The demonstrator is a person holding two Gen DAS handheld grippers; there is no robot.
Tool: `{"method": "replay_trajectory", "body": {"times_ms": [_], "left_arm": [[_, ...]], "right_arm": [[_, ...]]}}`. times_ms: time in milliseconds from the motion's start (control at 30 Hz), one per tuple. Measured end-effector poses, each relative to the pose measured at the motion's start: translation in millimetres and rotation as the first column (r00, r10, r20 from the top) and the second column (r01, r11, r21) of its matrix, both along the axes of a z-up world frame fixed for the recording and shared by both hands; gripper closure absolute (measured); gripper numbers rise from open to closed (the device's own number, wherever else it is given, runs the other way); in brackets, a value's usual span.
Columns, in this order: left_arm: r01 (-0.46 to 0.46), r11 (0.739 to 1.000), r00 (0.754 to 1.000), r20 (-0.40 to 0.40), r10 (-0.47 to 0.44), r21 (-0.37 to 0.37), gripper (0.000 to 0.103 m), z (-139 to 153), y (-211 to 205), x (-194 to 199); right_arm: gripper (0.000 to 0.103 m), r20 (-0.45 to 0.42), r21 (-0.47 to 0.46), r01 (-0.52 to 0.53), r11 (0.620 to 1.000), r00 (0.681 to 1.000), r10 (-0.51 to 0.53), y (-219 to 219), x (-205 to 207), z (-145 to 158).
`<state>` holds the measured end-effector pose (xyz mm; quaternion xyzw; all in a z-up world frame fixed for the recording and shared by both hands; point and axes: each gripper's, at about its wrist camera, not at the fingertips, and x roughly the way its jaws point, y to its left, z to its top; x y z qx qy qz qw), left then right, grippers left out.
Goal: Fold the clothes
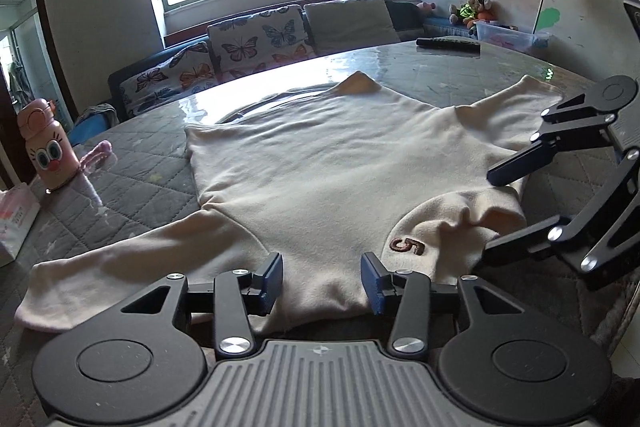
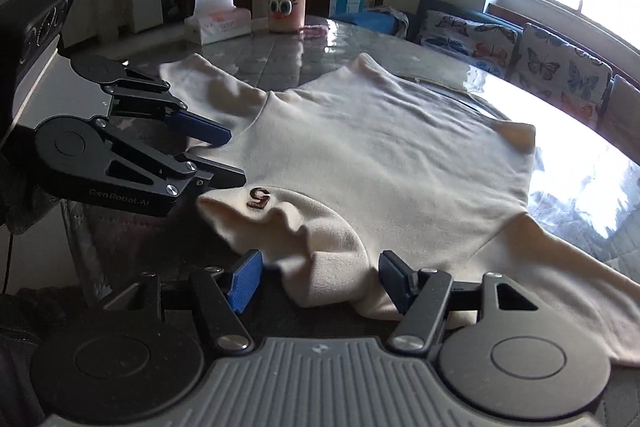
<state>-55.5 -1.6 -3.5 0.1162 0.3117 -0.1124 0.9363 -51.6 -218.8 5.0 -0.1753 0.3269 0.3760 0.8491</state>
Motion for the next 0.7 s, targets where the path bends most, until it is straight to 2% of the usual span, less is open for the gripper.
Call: {"method": "replay_trajectory", "body": {"times_ms": [200,367,700], "left_arm": [[-0.026,1.0,0.999,0.028,0.026,-0.018,0.055,13,7,1],[-0.025,0.999,0.998,0.048,0.026,-0.021,0.055,21,1,10],[0.035,0.999,0.999,0.034,-0.034,-0.027,0.055,21,-30,30]], "right_arm": [[0.037,0.043,0.056,0.069,0.996,0.997,-0.071,-14,1,18],[0.037,0.036,0.049,0.143,0.989,0.989,-0.145,-24,10,12],[0.037,0.029,0.054,0.202,0.978,0.979,-0.204,-32,17,2]]}}
